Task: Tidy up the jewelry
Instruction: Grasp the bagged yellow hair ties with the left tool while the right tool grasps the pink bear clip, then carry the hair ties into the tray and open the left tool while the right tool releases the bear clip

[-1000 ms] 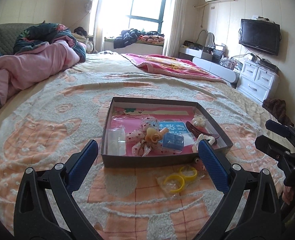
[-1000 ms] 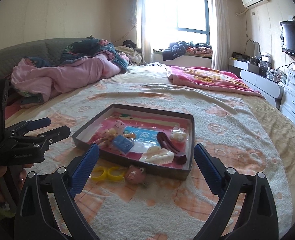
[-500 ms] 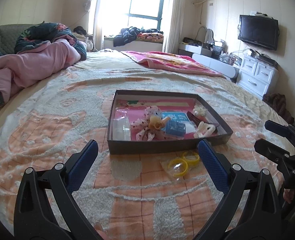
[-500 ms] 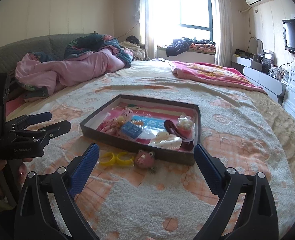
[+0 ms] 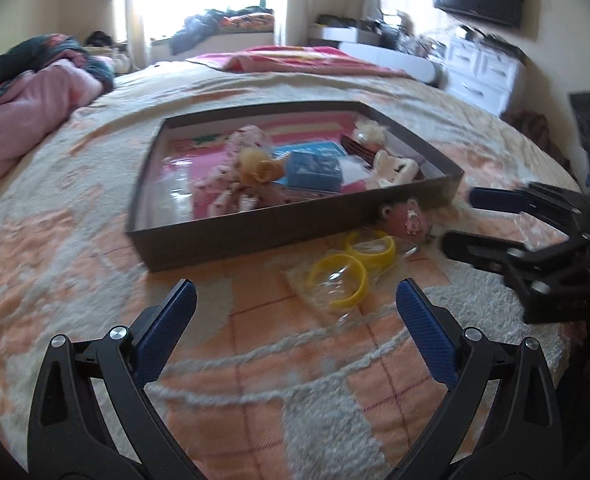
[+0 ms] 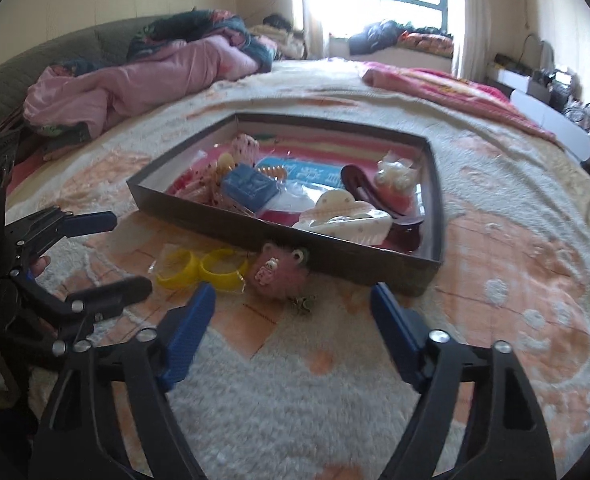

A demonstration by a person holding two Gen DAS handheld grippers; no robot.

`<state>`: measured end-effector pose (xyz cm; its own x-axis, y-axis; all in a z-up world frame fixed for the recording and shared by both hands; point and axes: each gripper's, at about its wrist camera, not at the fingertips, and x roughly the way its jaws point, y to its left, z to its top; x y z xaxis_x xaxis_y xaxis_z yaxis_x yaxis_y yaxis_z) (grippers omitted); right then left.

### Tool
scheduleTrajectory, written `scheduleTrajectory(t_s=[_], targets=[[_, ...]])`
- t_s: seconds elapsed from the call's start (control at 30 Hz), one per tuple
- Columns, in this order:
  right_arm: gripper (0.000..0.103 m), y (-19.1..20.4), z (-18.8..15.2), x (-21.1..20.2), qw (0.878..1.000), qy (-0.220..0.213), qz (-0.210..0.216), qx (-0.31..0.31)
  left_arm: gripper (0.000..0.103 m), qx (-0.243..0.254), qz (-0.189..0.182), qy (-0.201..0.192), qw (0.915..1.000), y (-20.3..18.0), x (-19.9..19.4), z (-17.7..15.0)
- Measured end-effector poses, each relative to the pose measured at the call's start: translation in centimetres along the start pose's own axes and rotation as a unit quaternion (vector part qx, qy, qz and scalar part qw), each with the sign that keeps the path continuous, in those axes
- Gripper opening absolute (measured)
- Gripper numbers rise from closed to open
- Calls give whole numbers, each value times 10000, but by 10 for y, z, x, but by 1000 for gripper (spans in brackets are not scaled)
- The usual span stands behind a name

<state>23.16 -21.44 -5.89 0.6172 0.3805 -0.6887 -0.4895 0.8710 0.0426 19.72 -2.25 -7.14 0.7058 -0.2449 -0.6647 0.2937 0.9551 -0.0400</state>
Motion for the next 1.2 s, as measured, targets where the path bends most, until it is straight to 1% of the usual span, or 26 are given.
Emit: scheduleTrajectory(t_s=[0.07, 0.2, 0.27, 0.3, 0.33, 0.37, 0.4, 0.57, 0.6, 0.63, 0.7, 0.77, 0.87, 1.0, 1.1, 1.2], targets=[[69, -2, 5, 11, 9998, 138, 137, -26, 92, 124, -115, 89, 9998, -4, 7, 3], [55, -4, 13, 28, 9986, 366, 379, -5, 88, 397, -228, 195, 9988, -11, 18, 7], [44, -5, 14, 33, 9980, 403, 485, 12, 84, 469, -264, 238, 9983, -12, 24, 8], [35, -5, 15, 33, 9975, 403, 588, 35, 79, 518, -280, 276, 9979, -14, 27, 8], [29, -5, 15, 33, 9973, 394, 623, 27, 74, 547, -292, 305, 9976, -14, 29, 8], [28, -5, 15, 32, 9975, 382, 595, -22, 71, 565, -319, 344, 9973, -15, 32, 8], [27, -4, 14, 30, 9976, 365, 593, -60, 62, 582, -348, 373, 9970, -15, 34, 8], [24, -9, 13, 12, 9983, 193, 557, -34, 51, 675, -448, 380, 9960, -18, 33, 8], [24, -10, 14, 8, 9984, 152, 553, -17, 38, 686, -464, 362, 9959, -19, 32, 8], [24, -12, 14, 2, 9985, 93, 536, 1, 31, 691, -548, 323, 9956, -20, 28, 8], [24, -16, 15, -8, 9988, -24, 479, 43, 30, 728, -456, 345, 9957, -24, 25, 8], [23, -20, 19, -19, 9990, -182, 405, 96, 28, 666, -476, 362, 9960, -24, 22, 8], [23, -27, 28, -31, 9986, -386, 347, 137, 27, 389, -574, 181, 9974, -16, 6, 11], [23, -33, 41, -32, 9983, -522, 206, 167, 26, 78, -587, -99, 9982, -3, -13, 24], [23, -37, 49, -24, 9983, -542, 106, 185, 26, 1, -404, -339, 9986, 7, -22, 40], [23, -41, 54, -14, 9984, -514, 31, 240, 26, -96, -151, -434, 9989, 19, -18, 55]])
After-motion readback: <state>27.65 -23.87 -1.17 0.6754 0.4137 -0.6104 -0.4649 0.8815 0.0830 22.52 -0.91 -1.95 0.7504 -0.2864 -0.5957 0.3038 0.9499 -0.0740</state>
